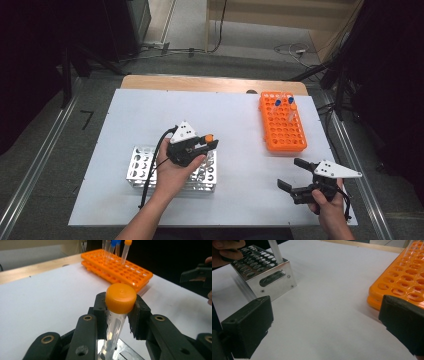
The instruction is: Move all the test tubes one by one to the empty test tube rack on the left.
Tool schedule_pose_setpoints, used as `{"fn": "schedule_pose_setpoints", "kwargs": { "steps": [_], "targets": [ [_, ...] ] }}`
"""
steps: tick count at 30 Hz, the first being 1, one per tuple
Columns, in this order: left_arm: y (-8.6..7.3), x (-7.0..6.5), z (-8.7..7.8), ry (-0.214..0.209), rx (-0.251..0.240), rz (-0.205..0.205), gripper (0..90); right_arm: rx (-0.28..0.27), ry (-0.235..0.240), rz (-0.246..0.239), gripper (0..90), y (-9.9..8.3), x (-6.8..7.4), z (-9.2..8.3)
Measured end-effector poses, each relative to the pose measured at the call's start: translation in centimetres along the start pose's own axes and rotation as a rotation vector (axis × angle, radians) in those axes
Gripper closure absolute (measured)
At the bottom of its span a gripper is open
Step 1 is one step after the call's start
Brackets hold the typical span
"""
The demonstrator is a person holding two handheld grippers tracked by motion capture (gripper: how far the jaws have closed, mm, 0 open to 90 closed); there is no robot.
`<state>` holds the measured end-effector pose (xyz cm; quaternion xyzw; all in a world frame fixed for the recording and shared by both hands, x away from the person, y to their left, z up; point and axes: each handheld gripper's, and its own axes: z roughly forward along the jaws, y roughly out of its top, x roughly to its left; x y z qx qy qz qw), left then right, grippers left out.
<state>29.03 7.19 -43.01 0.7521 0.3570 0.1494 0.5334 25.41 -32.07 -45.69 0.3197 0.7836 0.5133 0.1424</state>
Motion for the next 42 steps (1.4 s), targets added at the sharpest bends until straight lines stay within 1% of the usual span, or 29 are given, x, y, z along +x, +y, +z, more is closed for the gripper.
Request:
{"fn": "schedule_pose_setpoints", "kwargs": {
  "steps": [2,5,6,8,10,14,17,19,20,21,22,24,26,29,30,32,33,35,36,37,38,39,42],
  "targets": [
    [-0.1,0.0,0.3,-0.001,0.019,-0.002,70.3,0.0,-0.003,0.001,0.0,0.0,0.0,0.0],
    [-0.1,0.0,0.5,0.003,0.032,0.003,70.1,0.0,-0.001,0.001,0.0,0.0,0.0,0.0],
    [-0.1,0.0,0.5,-0.003,0.039,0.002,69.9,0.0,-0.002,0.001,0.0,0.0,0.0,0.0],
    [-0.1,0.0,0.7,-0.01,0.058,-0.006,68.8,0.0,-0.002,0.002,0.0,0.0,0.0,0.0],
    [-0.1,0.0,0.7,0.0,0.06,-0.01,66.1,0.003,-0.003,0.003,0.0,0.0,0.0,0.1],
    [0.0,-0.1,0.4,0.025,0.038,-0.009,55.2,0.004,-0.003,0.004,0.0,0.0,-0.1,0.1],
    [0.1,-0.1,0.0,0.028,0.02,-0.017,48.0,0.003,-0.003,0.006,0.0,-0.1,-0.1,0.1],
    [0.2,-0.2,-0.4,0.036,0.007,-0.015,40.9,0.001,-0.003,0.007,0.0,-0.1,-0.1,0.1],
    [0.2,-0.2,-0.6,0.035,-0.004,-0.018,30.6,0.001,-0.002,0.006,0.0,-0.1,-0.2,0.1],
    [0.2,-0.3,-0.8,0.029,-0.014,-0.023,26.2,0.003,-0.002,0.006,0.0,-0.1,-0.2,0.1],
    [0.2,-0.3,-1.1,0.025,-0.022,-0.024,26.2,0.003,-0.002,0.006,0.0,-0.1,-0.2,0.1],
    [0.2,-0.3,-1.6,0.019,-0.032,-0.033,17.5,0.004,-0.002,0.009,0.0,-0.1,-0.2,0.2],
    [0.1,-0.4,-2.1,0.005,-0.039,-0.037,9.7,0.004,-0.003,0.01,0.0,-0.1,-0.2,0.2],
    [-0.1,-0.5,-3.0,0.0,-0.057,-0.045,1.9,0.004,-0.006,0.009,0.0,-0.1,-0.2,0.2],
    [-0.2,-0.6,-3.4,-0.007,-0.061,-0.05,0.7,0.003,-0.007,0.009,0.0,0.0,-0.2,0.2],
    [-0.5,-0.6,-4.1,0.001,-0.073,-0.046,0.0,0.004,-0.011,0.016,0.0,0.0,-0.3,0.3],
    [-0.6,-0.6,-4.5,-0.009,-0.081,-0.051,0.0,0.004,-0.013,0.014,0.0,0.0,-0.4,0.3],
    [-0.9,-0.6,-5.3,-0.004,-0.096,-0.05,0.0,0.004,-0.018,0.022,0.0,0.0,-0.6,0.4],
    [-1.0,-0.6,-5.6,-0.014,-0.1,-0.051,0.0,0.003,-0.019,0.024,0.0,0.0,-0.6,0.4],
    [-1.2,-0.6,-6.0,-0.015,-0.105,-0.051,0.0,0.003,-0.023,0.024,0.0,0.1,-0.7,0.4],
    [-1.3,-0.7,-6.3,-0.007,-0.105,-0.05,0.0,0.001,-0.027,0.023,0.0,0.1,-0.8,0.4],
    [-1.5,-0.7,-6.5,-0.009,-0.105,-0.05,0.0,-0.004,-0.036,0.027,0.7,0.2,-0.9,0.3],
    [-2.1,-0.7,-7.3,0.005,-0.108,-0.045,0.0,-0.009,-0.058,0.037,1.0,0.3,-1.3,0.2]
  ]
}}
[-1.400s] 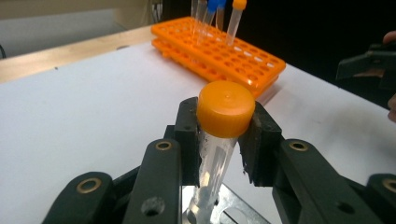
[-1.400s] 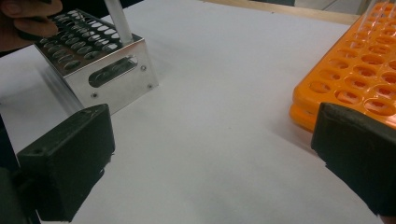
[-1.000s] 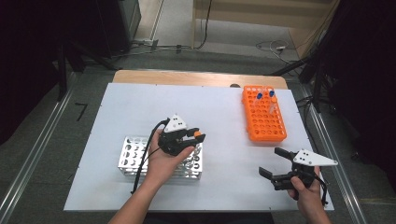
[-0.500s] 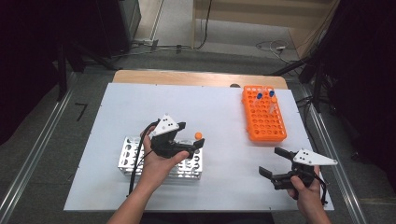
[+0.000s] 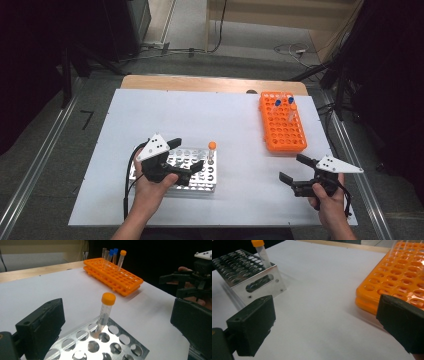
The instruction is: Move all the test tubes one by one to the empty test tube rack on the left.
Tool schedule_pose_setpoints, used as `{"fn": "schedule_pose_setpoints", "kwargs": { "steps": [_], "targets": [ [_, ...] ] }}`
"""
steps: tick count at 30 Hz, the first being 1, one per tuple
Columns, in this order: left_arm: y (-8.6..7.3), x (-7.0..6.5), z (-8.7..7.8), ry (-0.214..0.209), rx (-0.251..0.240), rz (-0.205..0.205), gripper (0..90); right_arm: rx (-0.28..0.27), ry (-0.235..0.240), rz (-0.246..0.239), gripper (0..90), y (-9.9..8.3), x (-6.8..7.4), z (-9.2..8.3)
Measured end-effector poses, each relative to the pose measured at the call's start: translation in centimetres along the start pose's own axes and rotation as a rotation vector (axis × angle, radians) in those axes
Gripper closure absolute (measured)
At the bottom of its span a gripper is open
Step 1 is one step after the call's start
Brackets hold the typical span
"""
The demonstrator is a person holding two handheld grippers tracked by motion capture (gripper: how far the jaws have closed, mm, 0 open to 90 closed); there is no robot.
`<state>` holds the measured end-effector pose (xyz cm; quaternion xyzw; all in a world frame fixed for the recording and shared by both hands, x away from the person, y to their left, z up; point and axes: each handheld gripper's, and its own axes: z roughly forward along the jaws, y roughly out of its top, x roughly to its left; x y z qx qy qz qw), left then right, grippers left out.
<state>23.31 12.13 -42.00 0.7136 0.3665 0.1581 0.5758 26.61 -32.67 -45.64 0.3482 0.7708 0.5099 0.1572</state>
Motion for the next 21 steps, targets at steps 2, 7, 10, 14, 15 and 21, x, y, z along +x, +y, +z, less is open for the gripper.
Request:
{"fn": "schedule_pose_setpoints", "kwargs": {
  "steps": [2,7,10,14,15,21],
  "targets": [
    [-0.4,0.0,-0.5,0.007,-0.012,0.001,0.0,-0.005,-0.011,0.007,1.1,0.1,-0.4,0.0],
    [-1.4,0.4,-1.5,0.022,-0.018,-0.002,0.0,-0.003,-0.051,0.033,1.8,0.3,-1.5,-0.1],
    [-1.7,0.8,-2.1,0.038,-0.018,-0.01,0.0,-0.009,-0.087,0.036,2.8,0.7,-2.2,0.0],
    [-2.0,1.3,-2.6,0.052,-0.02,-0.023,0.0,-0.021,-0.143,0.053,5.0,1.5,-3.6,0.3],
    [-2.0,1.4,-2.7,0.056,-0.021,-0.027,0.0,-0.021,-0.143,0.053,5.0,1.5,-3.6,0.3],
    [-2.0,1.4,-2.8,0.057,-0.022,-0.029,0.0,-0.012,-0.228,0.079,15.8,2.7,-6.0,1.8]
  ]
}}
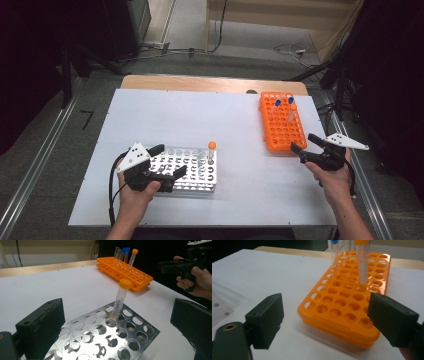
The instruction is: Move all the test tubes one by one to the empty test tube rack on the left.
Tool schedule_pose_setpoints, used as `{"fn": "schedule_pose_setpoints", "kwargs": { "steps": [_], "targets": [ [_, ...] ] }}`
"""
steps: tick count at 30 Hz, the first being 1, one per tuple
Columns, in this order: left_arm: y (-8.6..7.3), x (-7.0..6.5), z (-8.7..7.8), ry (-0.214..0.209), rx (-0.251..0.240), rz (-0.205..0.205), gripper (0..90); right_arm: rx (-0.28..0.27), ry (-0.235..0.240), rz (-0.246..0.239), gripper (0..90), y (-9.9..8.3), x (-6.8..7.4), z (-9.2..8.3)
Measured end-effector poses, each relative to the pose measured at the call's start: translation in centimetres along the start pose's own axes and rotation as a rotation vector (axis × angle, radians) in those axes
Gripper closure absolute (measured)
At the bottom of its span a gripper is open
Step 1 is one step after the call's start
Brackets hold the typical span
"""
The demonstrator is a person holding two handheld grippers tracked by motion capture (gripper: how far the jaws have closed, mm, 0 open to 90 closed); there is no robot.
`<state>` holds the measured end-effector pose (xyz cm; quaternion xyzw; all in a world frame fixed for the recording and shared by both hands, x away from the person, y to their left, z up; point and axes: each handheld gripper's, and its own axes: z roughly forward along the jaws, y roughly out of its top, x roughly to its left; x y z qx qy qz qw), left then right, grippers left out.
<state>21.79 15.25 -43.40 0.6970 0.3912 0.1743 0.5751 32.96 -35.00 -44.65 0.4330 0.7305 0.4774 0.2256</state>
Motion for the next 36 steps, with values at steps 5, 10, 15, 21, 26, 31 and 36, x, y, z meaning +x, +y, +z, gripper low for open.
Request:
{"fn": "schedule_pose_setpoints", "kwargs": {
  "steps": [5,10,15,21,26,31,36],
  "targets": [
    [0.0,0.1,-0.1,0.002,-0.005,-0.005,0.0,0.001,-0.047,-0.007,27.1,1.2,-1.2,1.5],
    [-0.1,0.2,-0.3,0.006,-0.006,-0.01,0.0,0.031,-0.068,-0.026,38.2,1.9,-2.3,3.5],
    [-0.1,0.3,-0.4,0.009,-0.009,-0.016,0.0,0.041,-0.075,-0.009,42.2,2.5,-3.2,4.9],
    [-0.2,0.4,-0.5,0.007,-0.009,-0.017,0.0,0.076,-0.086,-0.028,45.7,3.1,-3.9,7.5],
    [-0.2,0.4,-0.4,0.004,-0.008,-0.021,0.0,0.098,-0.091,-0.02,50.4,3.3,-4.2,8.7],
    [-0.2,0.3,-0.5,0.005,-0.01,-0.019,0.0,0.129,-0.126,-0.037,55.5,3.0,-4.4,9.5],
    [-0.2,0.3,-0.5,0.004,-0.009,-0.02,0.0,0.124,-0.139,-0.041,62.8,2.8,-4.7,9.7]
  ]
}}
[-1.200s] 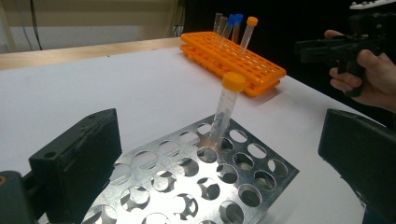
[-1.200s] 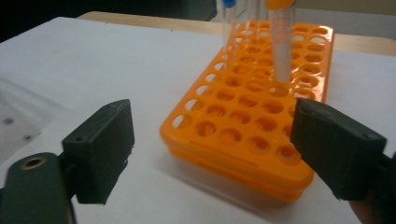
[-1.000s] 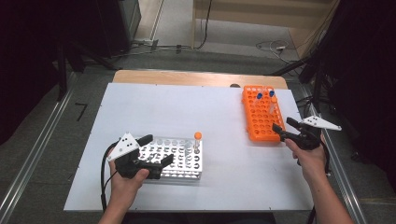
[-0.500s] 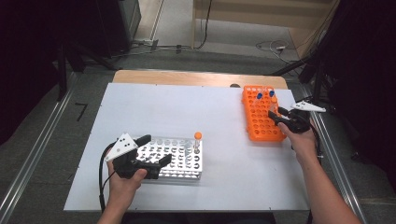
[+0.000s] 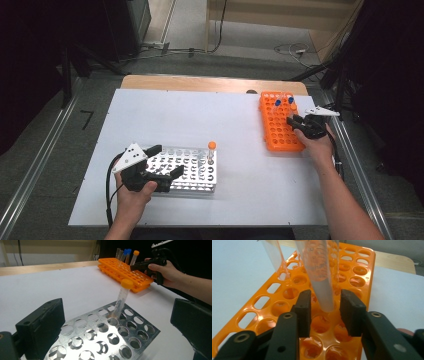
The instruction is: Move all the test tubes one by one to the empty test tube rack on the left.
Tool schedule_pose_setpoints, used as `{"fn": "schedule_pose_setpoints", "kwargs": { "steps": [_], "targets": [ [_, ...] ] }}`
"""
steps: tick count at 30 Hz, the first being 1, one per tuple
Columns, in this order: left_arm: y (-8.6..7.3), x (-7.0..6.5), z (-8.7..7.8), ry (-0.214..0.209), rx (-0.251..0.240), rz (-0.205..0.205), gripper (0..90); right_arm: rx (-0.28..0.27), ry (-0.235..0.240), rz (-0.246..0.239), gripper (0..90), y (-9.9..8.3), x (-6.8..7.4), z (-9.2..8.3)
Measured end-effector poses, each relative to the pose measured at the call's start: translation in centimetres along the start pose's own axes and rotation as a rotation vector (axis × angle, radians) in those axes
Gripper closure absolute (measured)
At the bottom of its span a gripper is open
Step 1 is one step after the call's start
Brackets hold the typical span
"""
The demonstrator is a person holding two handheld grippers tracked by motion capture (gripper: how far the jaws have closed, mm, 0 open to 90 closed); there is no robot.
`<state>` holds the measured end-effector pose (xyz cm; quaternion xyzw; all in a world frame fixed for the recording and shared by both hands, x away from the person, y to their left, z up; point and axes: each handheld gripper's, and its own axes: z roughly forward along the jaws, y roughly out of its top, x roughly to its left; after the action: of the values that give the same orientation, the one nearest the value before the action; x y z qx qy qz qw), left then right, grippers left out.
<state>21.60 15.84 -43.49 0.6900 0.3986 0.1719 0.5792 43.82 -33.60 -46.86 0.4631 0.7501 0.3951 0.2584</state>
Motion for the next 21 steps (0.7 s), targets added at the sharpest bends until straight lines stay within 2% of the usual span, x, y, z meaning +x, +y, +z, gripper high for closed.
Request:
{"fn": "schedule_pose_setpoints", "kwargs": {
  "steps": [7,13,16,21],
  "targets": [
    [0.0,0.0,0.0,0.0,-0.004,-0.005,0.0,-0.024,-0.011,0.001,71.2,-0.1,-0.1,0.4],
    [0.0,0.1,0.0,-0.002,-0.005,-0.005,0.0,-0.028,-0.022,-0.02,72.5,-0.1,0.0,0.4],
    [0.0,0.1,0.0,-0.002,-0.003,-0.003,0.0,-0.045,-0.013,-0.001,72.7,0.0,-0.1,0.0],
    [0.0,-0.1,0.1,-0.002,0.001,0.001,0.0,-0.084,-0.015,-0.001,73.0,0.5,0.0,-1.1]
  ]
}}
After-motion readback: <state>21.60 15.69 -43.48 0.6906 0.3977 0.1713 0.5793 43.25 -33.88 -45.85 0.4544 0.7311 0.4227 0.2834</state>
